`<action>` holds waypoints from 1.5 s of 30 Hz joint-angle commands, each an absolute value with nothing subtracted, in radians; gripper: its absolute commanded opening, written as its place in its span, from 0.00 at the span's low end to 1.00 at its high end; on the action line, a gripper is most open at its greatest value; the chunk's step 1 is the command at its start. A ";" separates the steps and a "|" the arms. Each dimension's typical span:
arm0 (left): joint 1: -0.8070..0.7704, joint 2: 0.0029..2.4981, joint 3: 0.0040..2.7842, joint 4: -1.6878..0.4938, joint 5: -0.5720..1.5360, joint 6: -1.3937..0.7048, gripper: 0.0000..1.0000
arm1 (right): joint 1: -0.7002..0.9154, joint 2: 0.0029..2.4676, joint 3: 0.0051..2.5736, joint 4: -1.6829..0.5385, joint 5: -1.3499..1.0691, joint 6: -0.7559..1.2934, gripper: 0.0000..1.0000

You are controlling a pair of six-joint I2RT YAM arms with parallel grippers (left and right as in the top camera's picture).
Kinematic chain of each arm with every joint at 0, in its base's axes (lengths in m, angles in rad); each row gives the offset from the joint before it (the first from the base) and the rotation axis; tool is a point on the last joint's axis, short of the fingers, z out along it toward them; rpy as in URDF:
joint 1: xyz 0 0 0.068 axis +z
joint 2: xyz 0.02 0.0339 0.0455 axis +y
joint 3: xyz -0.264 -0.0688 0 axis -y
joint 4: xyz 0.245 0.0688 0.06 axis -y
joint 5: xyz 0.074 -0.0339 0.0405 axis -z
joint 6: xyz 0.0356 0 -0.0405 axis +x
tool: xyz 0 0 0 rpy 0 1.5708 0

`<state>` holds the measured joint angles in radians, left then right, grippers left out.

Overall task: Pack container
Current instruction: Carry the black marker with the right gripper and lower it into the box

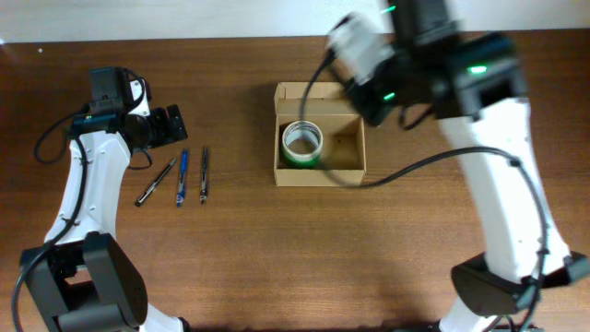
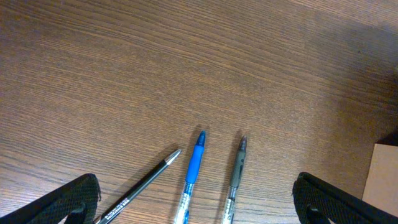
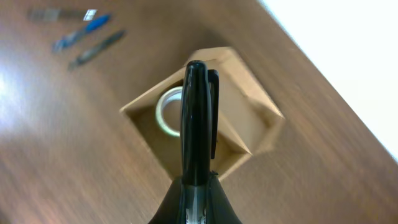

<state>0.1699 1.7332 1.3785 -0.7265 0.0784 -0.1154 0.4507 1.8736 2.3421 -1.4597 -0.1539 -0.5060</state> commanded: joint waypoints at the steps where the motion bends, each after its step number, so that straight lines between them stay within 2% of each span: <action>1: 0.173 1.740 1.396 -0.727 0.079 -0.099 0.99 | 0.516 1.962 2.296 -1.464 -0.091 -0.756 0.04; 3: 0.173 1.740 1.396 -0.727 0.079 -0.099 0.99 | 0.540 2.038 2.292 -1.463 -0.089 -0.828 0.04; 9: 0.173 1.740 1.396 -0.727 0.079 -0.099 0.99 | 0.544 2.205 2.292 -1.512 -0.042 -0.866 0.04; 16: 0.173 1.740 1.396 -0.727 0.079 -0.099 0.99 | 0.544 2.302 2.292 -1.515 -0.043 -0.913 0.04; 27: 0.173 1.740 1.396 -0.727 0.079 -0.099 0.99 | 0.543 2.347 2.271 -1.525 -0.113 -0.939 0.04; 37: 0.173 1.740 1.396 -0.727 0.079 -0.099 0.99 | 0.550 2.359 2.130 -1.478 -0.128 -0.938 0.04; 38: 0.173 1.740 1.396 -0.727 0.079 -0.099 0.99 | 0.550 2.355 2.133 -1.477 -0.128 -0.933 0.10; 39: 0.173 1.740 1.396 -0.727 0.079 -0.099 0.99 | 0.550 2.350 2.135 -1.476 -0.128 -0.925 0.23; 41: 0.173 1.740 1.396 -0.727 0.079 -0.099 0.99 | 0.550 2.329 2.144 -1.462 -0.128 -0.876 0.35; 45: 0.173 1.740 1.396 -0.727 0.079 -0.099 0.99 | 0.550 2.258 2.178 -1.443 -0.128 -0.838 0.39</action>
